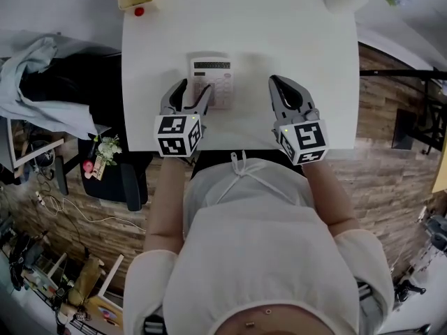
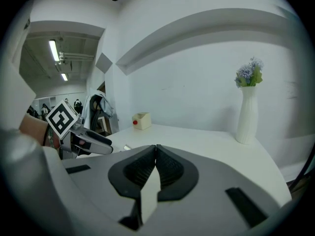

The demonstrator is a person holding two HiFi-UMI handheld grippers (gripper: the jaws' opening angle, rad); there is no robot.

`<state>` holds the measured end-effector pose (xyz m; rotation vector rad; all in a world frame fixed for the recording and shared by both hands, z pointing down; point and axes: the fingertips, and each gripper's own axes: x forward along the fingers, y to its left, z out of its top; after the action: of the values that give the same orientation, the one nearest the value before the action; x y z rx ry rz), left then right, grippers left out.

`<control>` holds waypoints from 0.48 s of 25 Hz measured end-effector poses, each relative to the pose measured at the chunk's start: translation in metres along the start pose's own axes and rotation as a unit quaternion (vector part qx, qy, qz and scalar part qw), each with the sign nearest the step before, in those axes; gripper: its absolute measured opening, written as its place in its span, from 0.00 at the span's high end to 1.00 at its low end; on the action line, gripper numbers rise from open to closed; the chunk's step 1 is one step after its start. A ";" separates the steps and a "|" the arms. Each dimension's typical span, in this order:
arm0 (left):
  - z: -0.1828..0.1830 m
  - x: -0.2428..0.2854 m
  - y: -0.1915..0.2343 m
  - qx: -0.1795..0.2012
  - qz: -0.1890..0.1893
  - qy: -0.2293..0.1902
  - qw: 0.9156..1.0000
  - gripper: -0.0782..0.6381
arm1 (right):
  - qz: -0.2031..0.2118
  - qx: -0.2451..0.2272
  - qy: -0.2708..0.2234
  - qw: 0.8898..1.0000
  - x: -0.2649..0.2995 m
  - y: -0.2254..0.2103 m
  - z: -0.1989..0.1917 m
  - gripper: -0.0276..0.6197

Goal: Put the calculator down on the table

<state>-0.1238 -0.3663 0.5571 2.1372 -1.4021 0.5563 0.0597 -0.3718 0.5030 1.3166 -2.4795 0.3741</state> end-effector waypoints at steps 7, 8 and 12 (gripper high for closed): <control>0.073 -0.044 -0.030 0.070 -0.011 -0.097 0.993 0.74 | -0.005 -0.026 -0.044 0.999 -0.026 -0.004 0.036 0.95; 0.080 -0.050 -0.036 0.080 -0.015 -0.104 0.991 0.77 | -0.007 -0.028 -0.050 0.998 -0.032 -0.005 0.042 0.95; 0.100 -0.072 -0.058 0.110 -0.035 -0.125 0.985 0.84 | -0.027 -0.036 -0.078 0.996 -0.049 -0.012 0.063 0.95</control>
<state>-0.0926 -0.3584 0.4251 2.4957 -1.4461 0.4456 0.0864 -0.3643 0.4270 1.4295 -2.5506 0.1735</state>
